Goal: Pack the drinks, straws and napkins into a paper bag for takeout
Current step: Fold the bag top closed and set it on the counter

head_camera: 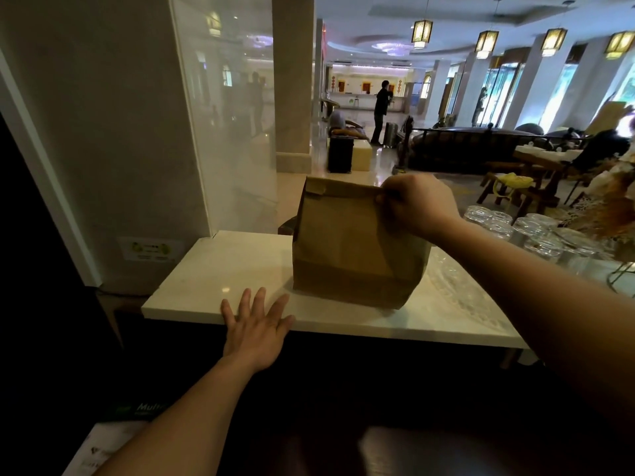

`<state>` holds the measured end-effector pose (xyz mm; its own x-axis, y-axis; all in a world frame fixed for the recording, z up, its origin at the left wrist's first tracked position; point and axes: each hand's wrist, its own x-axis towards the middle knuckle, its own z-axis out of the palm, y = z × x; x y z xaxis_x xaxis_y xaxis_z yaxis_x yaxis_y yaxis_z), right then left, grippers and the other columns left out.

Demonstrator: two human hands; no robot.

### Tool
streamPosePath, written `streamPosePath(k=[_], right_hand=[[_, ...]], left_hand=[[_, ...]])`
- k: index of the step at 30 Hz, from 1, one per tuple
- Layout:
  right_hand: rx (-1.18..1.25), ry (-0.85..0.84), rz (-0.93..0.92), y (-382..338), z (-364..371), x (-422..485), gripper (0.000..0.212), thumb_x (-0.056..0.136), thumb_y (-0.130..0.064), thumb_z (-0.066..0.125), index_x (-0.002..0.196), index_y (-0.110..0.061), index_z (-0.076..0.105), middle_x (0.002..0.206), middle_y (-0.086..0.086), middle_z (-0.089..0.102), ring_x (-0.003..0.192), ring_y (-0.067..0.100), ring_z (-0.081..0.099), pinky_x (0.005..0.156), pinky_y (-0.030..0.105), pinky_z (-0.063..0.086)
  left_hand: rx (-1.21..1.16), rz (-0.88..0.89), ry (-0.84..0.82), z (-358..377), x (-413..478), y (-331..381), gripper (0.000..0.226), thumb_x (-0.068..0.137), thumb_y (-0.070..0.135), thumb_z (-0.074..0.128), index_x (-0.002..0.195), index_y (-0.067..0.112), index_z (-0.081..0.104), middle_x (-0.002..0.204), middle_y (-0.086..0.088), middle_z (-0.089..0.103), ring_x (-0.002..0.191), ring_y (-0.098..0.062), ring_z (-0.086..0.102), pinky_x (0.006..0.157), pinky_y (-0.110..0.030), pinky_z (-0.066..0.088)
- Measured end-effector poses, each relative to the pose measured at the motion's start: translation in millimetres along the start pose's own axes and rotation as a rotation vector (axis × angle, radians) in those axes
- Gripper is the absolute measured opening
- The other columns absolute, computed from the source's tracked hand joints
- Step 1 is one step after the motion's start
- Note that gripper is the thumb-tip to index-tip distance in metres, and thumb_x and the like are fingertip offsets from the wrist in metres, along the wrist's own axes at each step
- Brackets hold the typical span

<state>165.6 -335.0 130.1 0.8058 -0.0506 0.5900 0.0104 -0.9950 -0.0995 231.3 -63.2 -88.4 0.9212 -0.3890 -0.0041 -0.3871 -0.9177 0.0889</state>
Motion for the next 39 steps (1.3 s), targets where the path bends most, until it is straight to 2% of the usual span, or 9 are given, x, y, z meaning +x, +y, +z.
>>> streamPosePath(k=[4,11,19,23,26,31,33,35,39], right_hand=[[0.004,-0.007,-0.033,-1.0,9.9,0.5,0.018,0.096,-0.024,0.056,0.107,-0.018,0.069,0.094,0.002,0.070,0.072,0.012,0.052,0.061,0.026,0.038],[-0.007,-0.015,-0.037,-2.1,18.0,11.7,0.017,0.096,-0.024,0.057,0.107,-0.020,0.069,0.086,-0.006,0.060,0.072,0.011,0.051,0.059,0.026,0.039],[0.010,-0.055,-0.030,3.5,26.3,23.7,0.016,0.095,-0.025,0.058,0.106,-0.020,0.069,0.083,-0.012,0.054,0.066,0.007,0.051,0.051,0.019,0.033],[-0.006,-0.105,-0.012,2.8,28.6,29.8,0.015,0.096,-0.025,0.056,0.103,-0.020,0.069,0.079,-0.009,0.055,0.059,-0.007,0.042,0.049,0.017,0.028],[-0.046,-0.138,0.006,-2.5,30.7,30.7,0.015,0.096,-0.025,0.054,0.103,-0.021,0.067,0.080,-0.005,0.058,0.060,0.002,0.048,0.049,0.019,0.031],[-0.135,-0.116,-0.063,-5.2,32.3,24.1,0.022,0.091,-0.032,0.057,0.110,-0.022,0.058,0.096,0.003,0.066,0.078,0.020,0.058,0.058,0.028,0.042],[-0.166,-0.093,-0.094,-5.0,31.8,18.9,0.037,0.088,-0.036,0.060,0.122,-0.022,0.054,0.110,0.006,0.065,0.097,0.027,0.061,0.078,0.040,0.049],[-0.196,-0.055,-0.111,-6.3,29.4,13.4,0.050,0.086,-0.038,0.063,0.131,-0.021,0.048,0.122,0.008,0.061,0.112,0.031,0.056,0.094,0.046,0.045],[-0.234,-0.012,-0.107,-11.5,20.5,1.2,0.050,0.087,-0.036,0.061,0.133,-0.020,0.047,0.129,0.009,0.054,0.116,0.033,0.049,0.092,0.046,0.046]], left_hand=[[-0.016,-0.002,-0.012,-0.3,0.9,0.0,0.063,0.089,0.070,0.000,0.148,0.048,0.002,0.165,-0.004,-0.001,0.148,-0.032,-0.013,0.109,-0.064,-0.020],[-0.033,-0.020,-0.017,0.9,2.8,0.3,0.065,0.086,0.072,-0.002,0.147,0.050,0.002,0.165,-0.002,-0.001,0.148,-0.031,-0.015,0.107,-0.063,-0.024],[-0.036,-0.018,0.021,4.9,3.4,-1.5,0.065,0.086,0.072,-0.002,0.147,0.050,0.000,0.165,-0.004,0.001,0.149,-0.031,-0.013,0.106,-0.063,-0.024],[-0.045,-0.010,0.035,6.5,2.7,-1.7,0.063,0.087,0.071,-0.001,0.147,0.049,0.002,0.165,-0.004,0.001,0.149,-0.031,-0.012,0.108,-0.063,-0.022],[-0.052,0.001,0.038,5.2,2.1,-2.1,0.061,0.089,0.070,0.001,0.146,0.050,0.003,0.165,-0.004,0.002,0.149,-0.031,-0.011,0.108,-0.063,-0.022],[-0.061,0.022,0.034,2.5,-1.2,-1.9,0.058,0.091,0.068,0.004,0.146,0.050,0.006,0.165,-0.004,0.003,0.149,-0.031,-0.010,0.109,-0.064,-0.020],[-0.059,0.015,0.017,1.0,-0.5,-1.2,0.058,0.091,0.068,0.005,0.146,0.051,0.006,0.165,-0.003,0.001,0.149,-0.030,-0.011,0.108,-0.063,-0.021],[-0.063,0.006,-0.005,-0.6,0.7,-0.6,0.058,0.091,0.069,0.005,0.146,0.051,0.005,0.165,-0.003,0.001,0.149,-0.030,-0.012,0.108,-0.063,-0.021],[-0.067,-0.011,-0.065,-8.6,0.4,-0.8,0.058,0.090,0.070,0.010,0.146,0.053,0.005,0.165,0.000,-0.002,0.149,-0.028,-0.012,0.109,-0.064,-0.017]])
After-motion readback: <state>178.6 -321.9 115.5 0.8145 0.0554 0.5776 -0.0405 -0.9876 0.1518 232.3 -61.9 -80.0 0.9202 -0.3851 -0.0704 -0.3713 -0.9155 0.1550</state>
